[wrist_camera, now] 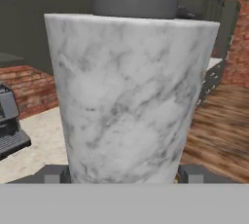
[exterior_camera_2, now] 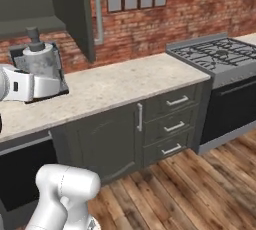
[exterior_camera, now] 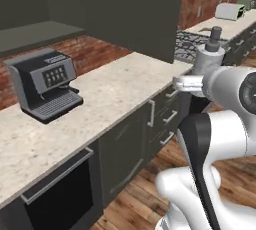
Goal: Locate and retrieve the soap dispenser and sponge from the cabinet. Place them next to the sink.
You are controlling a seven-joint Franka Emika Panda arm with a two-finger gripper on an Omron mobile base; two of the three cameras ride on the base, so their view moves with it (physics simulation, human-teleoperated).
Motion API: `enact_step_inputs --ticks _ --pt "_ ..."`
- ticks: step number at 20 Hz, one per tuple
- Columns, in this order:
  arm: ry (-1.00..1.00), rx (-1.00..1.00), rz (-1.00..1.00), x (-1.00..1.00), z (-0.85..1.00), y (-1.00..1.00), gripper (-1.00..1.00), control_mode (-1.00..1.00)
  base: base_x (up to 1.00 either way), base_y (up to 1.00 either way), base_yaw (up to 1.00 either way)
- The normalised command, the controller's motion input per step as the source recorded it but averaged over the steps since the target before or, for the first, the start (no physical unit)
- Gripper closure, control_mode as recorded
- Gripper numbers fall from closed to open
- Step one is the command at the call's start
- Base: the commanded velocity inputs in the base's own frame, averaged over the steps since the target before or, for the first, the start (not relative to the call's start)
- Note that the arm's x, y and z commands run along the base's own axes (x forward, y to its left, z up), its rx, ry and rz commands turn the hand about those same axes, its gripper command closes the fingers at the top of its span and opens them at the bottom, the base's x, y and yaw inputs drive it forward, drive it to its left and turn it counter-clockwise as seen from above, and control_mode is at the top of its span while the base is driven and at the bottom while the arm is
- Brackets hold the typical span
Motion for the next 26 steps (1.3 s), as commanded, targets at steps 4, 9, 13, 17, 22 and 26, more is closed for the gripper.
enact_step_inputs --ticks 4,9,13,17,22,26 --pt "0.0 0.0 0.0 0.0 0.0 0.0 1.0 1.0 -0.01 0.0 -0.49" --pt "0.0 0.0 0.0 0.0 0.0 0.0 1.0 1.0 0.0 0.0 -0.5" --pt "0.0 0.0 0.0 0.0 0.0 0.0 1.0 1.0 0.0 0.0 -0.5" --pt "0.0 0.0 0.0 0.0 0.0 0.0 1.0 1.0 0.0 0.0 -0.5" --pt "0.0 0.0 0.0 0.0 0.0 0.0 1.0 1.0 0.0 0.0 -0.5" --pt "0.0 0.0 0.0 0.0 0.0 0.0 1.0 1.0 0.0 0.0 -0.5"
